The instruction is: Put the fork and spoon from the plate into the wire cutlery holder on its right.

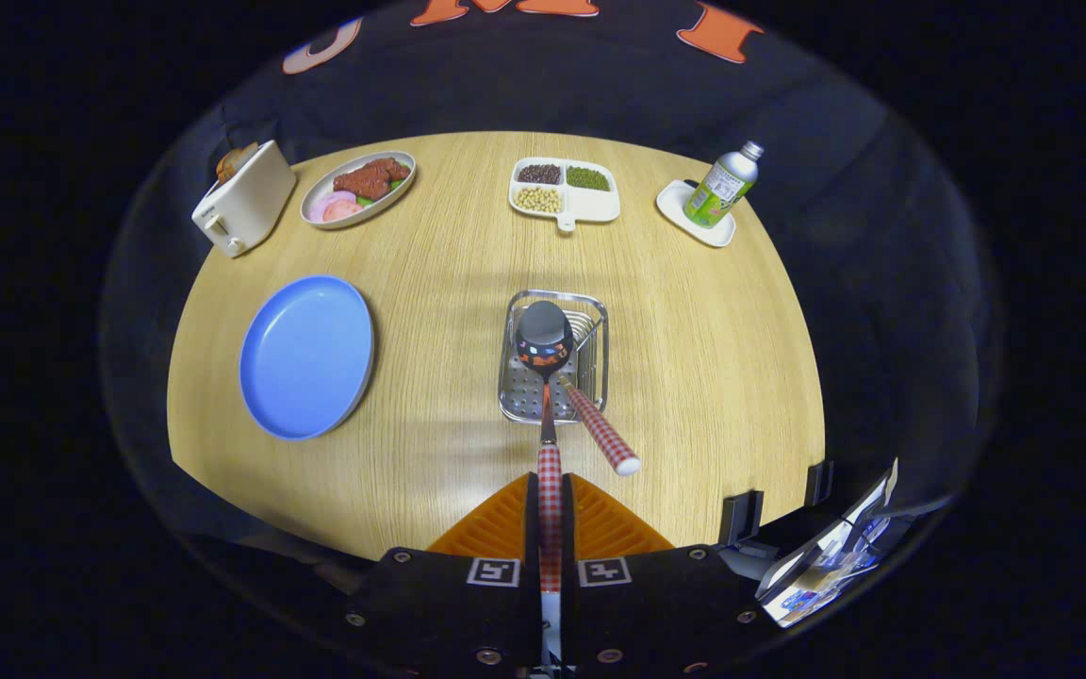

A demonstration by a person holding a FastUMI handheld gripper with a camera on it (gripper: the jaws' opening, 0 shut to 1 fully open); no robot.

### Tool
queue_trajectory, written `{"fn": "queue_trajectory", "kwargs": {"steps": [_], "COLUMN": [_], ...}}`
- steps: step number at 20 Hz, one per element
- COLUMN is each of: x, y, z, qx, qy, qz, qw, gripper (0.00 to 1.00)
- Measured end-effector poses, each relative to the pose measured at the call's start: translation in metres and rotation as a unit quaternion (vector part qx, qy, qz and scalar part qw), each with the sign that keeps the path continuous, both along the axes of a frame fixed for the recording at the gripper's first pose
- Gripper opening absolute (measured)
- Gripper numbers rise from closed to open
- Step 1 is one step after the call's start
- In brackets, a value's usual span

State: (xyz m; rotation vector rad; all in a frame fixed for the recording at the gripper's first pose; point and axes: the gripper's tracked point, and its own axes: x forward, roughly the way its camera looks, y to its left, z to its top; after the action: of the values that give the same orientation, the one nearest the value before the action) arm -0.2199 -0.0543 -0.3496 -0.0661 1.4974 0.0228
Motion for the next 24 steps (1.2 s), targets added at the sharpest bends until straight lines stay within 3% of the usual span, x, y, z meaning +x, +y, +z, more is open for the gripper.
{"fn": "queue_trajectory", "kwargs": {"steps": [9,24], "x": [0.012,0.03], "y": [-0.007,-0.012], "z": [0.011,-0.01], "qx": [-0.003,0.053], "qy": [0.082,0.234], "qz": [0.097,0.094], "qw": [0.992,0.966], "gripper": [0.08,0.09]}}
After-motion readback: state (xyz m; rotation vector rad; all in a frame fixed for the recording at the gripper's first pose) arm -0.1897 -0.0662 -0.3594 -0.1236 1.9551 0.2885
